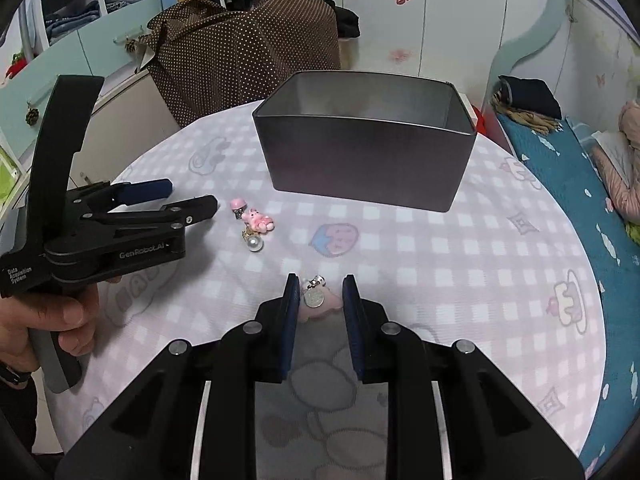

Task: Organize jewelry
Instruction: 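Grasp a pearl earring with the left tool while the right tool grasps a pink charm, then carry the pearl earring and pink charm into the grey box and release them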

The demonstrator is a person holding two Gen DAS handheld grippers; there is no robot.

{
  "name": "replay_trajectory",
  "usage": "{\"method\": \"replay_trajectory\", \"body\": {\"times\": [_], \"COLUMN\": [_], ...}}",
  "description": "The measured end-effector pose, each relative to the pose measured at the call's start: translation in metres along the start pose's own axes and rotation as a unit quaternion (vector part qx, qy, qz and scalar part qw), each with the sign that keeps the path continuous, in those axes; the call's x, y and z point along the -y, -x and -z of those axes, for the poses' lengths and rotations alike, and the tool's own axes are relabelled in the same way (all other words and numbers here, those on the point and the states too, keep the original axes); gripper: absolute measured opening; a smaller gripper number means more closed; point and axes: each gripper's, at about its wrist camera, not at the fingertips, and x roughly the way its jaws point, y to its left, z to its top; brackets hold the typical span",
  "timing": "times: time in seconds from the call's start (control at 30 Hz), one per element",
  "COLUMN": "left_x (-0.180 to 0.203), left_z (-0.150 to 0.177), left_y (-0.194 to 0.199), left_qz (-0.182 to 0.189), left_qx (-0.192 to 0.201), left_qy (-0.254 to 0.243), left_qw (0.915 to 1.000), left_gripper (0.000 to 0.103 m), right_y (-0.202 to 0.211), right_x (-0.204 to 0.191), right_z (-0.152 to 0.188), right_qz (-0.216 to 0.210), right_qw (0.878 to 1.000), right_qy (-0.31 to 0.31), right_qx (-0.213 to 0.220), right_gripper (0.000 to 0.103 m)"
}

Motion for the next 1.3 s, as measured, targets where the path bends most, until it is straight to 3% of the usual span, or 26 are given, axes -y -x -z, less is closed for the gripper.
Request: {"method": "replay_trajectory", "body": {"times": [0.1,0.23,0.3,0.7,1.0,1.3], "left_x": [0.000,-0.004,-0.005,-0.008,-0.010,0.003], "left_z": [0.001,0.000,0.000,0.011,-0.008,-0.047], "left_y": [0.002,0.004,0.005,0.032,0.088,0.136], "left_qz": [0.008,0.028,0.044,0.062,0.059,0.073], "left_qx": [0.001,0.000,-0.003,0.014,0.075,0.135], "left_qy": [0.002,0.006,0.009,0.013,0.003,-0.014], "left_qw": [1.0000,0.9996,0.9990,0.9979,0.9955,0.9881], "left_gripper": [0.050,0.020,0.011,0.011,0.011,0.011], "right_y": [0.000,0.000,0.001,0.015,0.043,0.088], "right_x": [0.000,0.000,0.002,0.004,0.001,-0.005], "right_z": [0.000,0.000,0.000,-0.005,-0.025,-0.067], "right_qz": [-0.001,-0.004,-0.005,-0.005,0.000,0.013], "right_qw": [1.000,1.000,1.000,1.000,0.999,0.993], "right_qy": [-0.001,-0.003,-0.005,-0.008,0.012,0.046], "right_qx": [0.001,0.000,0.000,0.013,0.046,0.109], "right_gripper": [0.020,0.020,0.020,0.020,0.020,0.020]}}
